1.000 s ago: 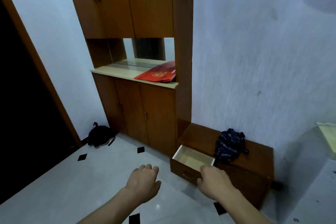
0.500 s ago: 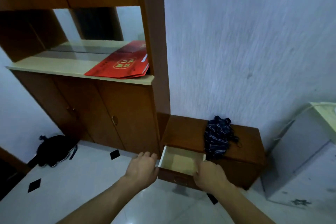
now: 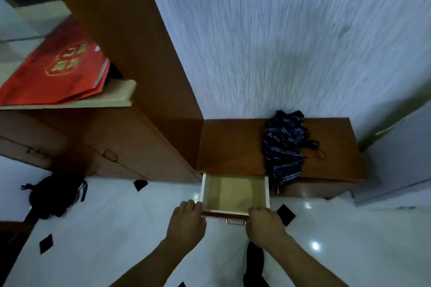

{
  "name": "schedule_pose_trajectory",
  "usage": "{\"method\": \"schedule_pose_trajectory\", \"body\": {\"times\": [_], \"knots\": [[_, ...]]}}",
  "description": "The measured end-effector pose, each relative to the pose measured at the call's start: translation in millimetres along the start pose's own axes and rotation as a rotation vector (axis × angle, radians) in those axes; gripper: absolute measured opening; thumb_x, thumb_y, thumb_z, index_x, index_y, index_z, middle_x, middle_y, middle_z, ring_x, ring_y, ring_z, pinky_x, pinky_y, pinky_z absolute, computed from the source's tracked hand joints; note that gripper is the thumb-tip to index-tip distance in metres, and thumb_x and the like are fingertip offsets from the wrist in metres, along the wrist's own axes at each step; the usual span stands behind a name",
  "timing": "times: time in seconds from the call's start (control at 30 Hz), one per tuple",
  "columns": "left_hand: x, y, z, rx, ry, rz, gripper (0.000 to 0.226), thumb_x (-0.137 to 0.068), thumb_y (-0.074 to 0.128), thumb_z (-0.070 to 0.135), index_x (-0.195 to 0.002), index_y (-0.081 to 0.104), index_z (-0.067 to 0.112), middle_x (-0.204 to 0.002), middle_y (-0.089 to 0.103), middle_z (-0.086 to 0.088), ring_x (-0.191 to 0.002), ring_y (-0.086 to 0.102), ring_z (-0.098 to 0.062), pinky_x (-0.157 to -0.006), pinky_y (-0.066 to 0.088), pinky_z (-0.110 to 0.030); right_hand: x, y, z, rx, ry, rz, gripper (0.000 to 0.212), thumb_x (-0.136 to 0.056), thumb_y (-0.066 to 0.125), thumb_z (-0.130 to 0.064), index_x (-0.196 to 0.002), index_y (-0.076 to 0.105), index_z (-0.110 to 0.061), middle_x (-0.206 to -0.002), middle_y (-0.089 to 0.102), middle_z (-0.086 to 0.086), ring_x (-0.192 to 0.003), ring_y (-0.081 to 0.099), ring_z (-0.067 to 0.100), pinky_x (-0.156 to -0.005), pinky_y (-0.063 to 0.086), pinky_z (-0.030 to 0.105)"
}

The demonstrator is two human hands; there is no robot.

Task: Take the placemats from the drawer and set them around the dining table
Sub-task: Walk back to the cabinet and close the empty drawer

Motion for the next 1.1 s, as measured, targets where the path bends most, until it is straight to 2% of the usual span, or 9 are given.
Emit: {"method": "schedule_pose_trajectory", "body": {"times": [0.07,0.13,0.3,0.4,0.47,0.57,0.73,0.9,1.1], "knots": [[-24.4,32.0,0.7,-0.005,0.008,-0.037,0.026,-0.07,0.07,0.033,-0.093,0.067,0.02,-0.08,0.064,0.001,-0.072,0.059,-0.018,-0.061,0.051,-0.031,-24.9,26.0,13.6,-0.008,0.004,0.002,0.02,-0.058,0.079,-0.026,-0.064,0.062,-0.019,-0.063,0.063,0.0,-0.053,0.061,0.016,-0.049,0.043,0.022],[-42.2,62.0,3.8,0.002,0.035,-0.066,0.028,-0.069,0.07,0.031,-0.095,0.067,0.02,-0.081,0.064,0.001,-0.074,0.059,-0.019,-0.063,0.051,-0.031,-45.9,58.6,29.0,-0.06,0.03,-0.024,0.031,-0.039,0.084,-0.023,-0.052,0.057,-0.023,-0.048,0.055,-0.002,-0.039,0.053,0.012,-0.038,0.042,0.022],[-82.6,156.7,13.5,0.008,0.133,-0.168,0.029,-0.06,0.073,0.021,-0.088,0.065,0.018,-0.089,0.065,-0.005,-0.082,0.06,-0.026,-0.065,0.05,-0.034,-94.9,143.7,63.8,-0.083,0.037,-0.074,0.035,-0.051,0.08,-0.008,-0.084,0.07,-0.014,-0.075,0.068,0.007,-0.059,0.066,0.024,-0.049,0.052,0.027],[-99.4,215.1,15.0,0.019,0.159,-0.261,0.031,-0.056,0.074,0.02,-0.085,0.064,0.018,-0.079,0.063,-0.002,-0.074,0.057,-0.024,-0.061,0.048,-0.033,-111.1,183.8,81.4,-0.084,0.134,-0.158,0.032,-0.048,0.08,-0.011,-0.077,0.068,-0.017,-0.074,0.067,0.004,-0.054,0.063,0.022,-0.041,0.046,0.027],[-106.0,250.7,11.1,0.06,0.138,-0.327,0.029,-0.062,0.07,0.021,-0.09,0.065,0.017,-0.081,0.064,-0.002,-0.076,0.058,-0.024,-0.062,0.047,-0.033,-116.0,202.5,84.9,-0.113,0.154,-0.203,0.02,-0.061,0.074,-0.007,-0.08,0.066,-0.012,-0.075,0.066,0.007,-0.062,0.066,0.025,-0.049,0.05,0.031],[-108.4,299.2,-1.1,0.262,-0.076,-0.397,0.021,-0.08,0.06,0.023,-0.097,0.063,0.012,-0.089,0.065,-0.007,-0.083,0.061,-0.026,-0.065,0.049,-0.035,-124.1,239.6,92.4,-0.27,0.283,-0.184,0.018,-0.079,0.061,-0.013,-0.094,0.068,-0.004,-0.089,0.069,0.012,-0.083,0.068,0.029,-0.071,0.053,0.035],[-115.0,343.0,-20.1,0.744,-0.707,-0.478,0.019,-0.092,0.049,0.025,-0.094,0.059,0.008,-0.091,0.065,-0.006,-0.085,0.06,-0.026,-0.074,0.043,-0.03,-127.8,309.6,116.8,-0.998,0.923,-0.195,0.014,-0.084,0.058,-0.017,-0.072,0.065,-0.019,-0.085,0.071,0.014,-0.083,0.068,0.034,-0.081,0.056,0.047],[-138.4,355.8,-27.9,0.977,-0.825,-0.331,0.019,-0.09,0.055,0.032,-0.089,0.064,0.015,-0.08,0.064,0.002,-0.073,0.058,-0.014,-0.068,0.041,-0.029,-143.5,312.9,114.6,-1.425,1.249,0.049,0.011,-0.088,0.058,-0.003,-0.087,0.063,-0.012,-0.08,0.067,0.012,-0.071,0.063,0.022,-0.076,0.056,0.034],[-159.0,355.5,-27.4,0.974,-0.76,-0.252,0.02,-0.091,0.055,0.033,-0.082,0.059,0.015,-0.071,0.062,0.004,-0.067,0.056,-0.008,-0.056,0.035,-0.018,-166.8,312.4,112.7,-1.409,1.221,0.137,0.006,-0.085,0.059,-0.006,-0.088,0.064,-0.011,-0.077,0.065,0.011,-0.068,0.06,0.022,-0.071,0.053,0.035]]}}
Point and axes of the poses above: each hand's wrist, its own x-axis away from the middle knuckle, its own y-axis out of the palm, z = x × y, the point moved 5 cm from there along -x, towards the middle knuckle
